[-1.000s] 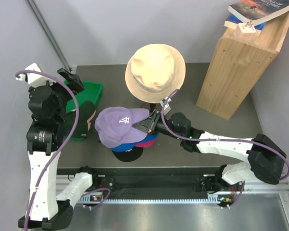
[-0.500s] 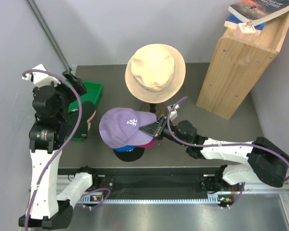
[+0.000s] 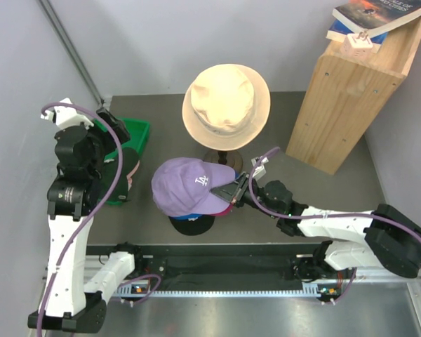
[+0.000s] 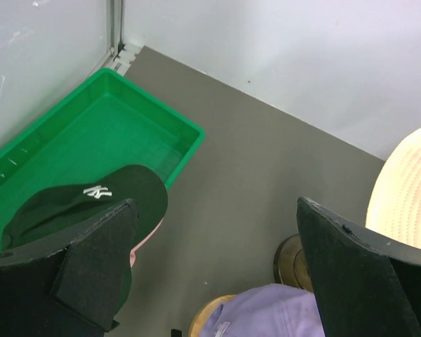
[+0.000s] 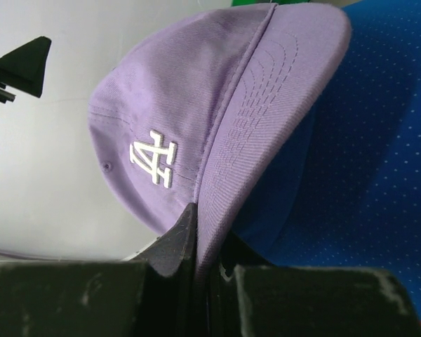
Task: Stack the hats
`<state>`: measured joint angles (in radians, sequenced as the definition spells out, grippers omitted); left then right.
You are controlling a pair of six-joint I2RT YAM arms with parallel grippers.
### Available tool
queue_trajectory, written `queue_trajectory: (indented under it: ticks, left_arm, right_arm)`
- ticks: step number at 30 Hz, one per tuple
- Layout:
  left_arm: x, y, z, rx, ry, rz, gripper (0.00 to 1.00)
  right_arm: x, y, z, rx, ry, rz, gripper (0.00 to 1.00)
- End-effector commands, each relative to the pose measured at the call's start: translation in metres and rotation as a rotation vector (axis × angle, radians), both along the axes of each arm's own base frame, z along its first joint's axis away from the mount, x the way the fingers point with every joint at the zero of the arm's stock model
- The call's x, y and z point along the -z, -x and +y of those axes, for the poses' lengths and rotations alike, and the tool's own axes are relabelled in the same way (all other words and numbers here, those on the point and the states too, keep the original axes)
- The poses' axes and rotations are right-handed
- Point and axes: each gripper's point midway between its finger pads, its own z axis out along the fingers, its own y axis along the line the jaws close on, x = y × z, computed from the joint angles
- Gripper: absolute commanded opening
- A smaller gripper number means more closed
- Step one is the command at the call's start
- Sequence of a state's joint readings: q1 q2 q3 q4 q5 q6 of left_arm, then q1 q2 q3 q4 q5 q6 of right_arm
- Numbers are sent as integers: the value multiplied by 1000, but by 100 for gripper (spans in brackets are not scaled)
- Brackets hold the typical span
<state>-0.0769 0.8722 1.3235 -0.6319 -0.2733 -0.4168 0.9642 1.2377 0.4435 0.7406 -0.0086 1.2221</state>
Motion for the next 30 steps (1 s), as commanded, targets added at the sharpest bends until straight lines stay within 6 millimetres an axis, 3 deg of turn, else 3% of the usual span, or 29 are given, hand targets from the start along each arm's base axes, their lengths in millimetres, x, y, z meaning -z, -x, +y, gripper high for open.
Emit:
queue_trajectory:
  ticks: [1,4,6,11,17,22,26,30]
  left_arm:
    - [2,4,0,-7,23,-9,99]
    - [13,4,2,-16,17,14,99]
    - [27,5,4,-26,3,52,99]
    - [60,8,10,-57,-17,153,99]
    - [74,10,13,-70,-27,184,99]
    - [97,14,22,-105,-77,282,99]
    - [126,23,38,-183,-134,404,99]
    - [150,41,65,-352,-181,500,99]
  right_arm:
    - [56,-13,-24,78,172,44,0]
    - [66,-16,-31,93,196,61,0]
    - [69,-17,-34,99,212,64,6]
    - [57,-20,-38,104,230,18,39]
    - [47,-24,-47,134,280,-24,61]
    - [44,-31,-61,180,362,-33,80]
    - [49,-35,-79,233,460,-10,89]
    - [27,-47,-99,325,485,-44,93]
